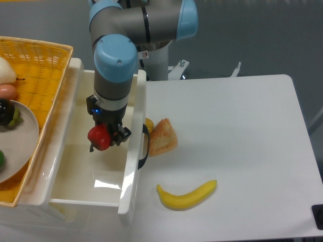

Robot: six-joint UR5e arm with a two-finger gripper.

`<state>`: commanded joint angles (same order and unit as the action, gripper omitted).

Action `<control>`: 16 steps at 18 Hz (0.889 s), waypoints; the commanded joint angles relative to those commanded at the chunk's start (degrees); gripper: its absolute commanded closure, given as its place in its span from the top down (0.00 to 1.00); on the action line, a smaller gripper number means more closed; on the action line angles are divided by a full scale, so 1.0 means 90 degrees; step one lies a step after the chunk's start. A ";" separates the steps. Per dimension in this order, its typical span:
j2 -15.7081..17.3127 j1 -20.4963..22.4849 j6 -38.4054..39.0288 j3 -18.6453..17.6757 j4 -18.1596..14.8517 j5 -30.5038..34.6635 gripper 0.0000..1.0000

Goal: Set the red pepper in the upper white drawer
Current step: 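Lower the pepper onto the drawer bottom and open the gripper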

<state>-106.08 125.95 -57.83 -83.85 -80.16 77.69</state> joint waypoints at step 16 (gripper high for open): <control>-0.0108 -0.0146 -0.0264 -0.0010 0.0010 0.0186 0.72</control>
<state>-107.05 124.63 -60.21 -83.94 -80.07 79.37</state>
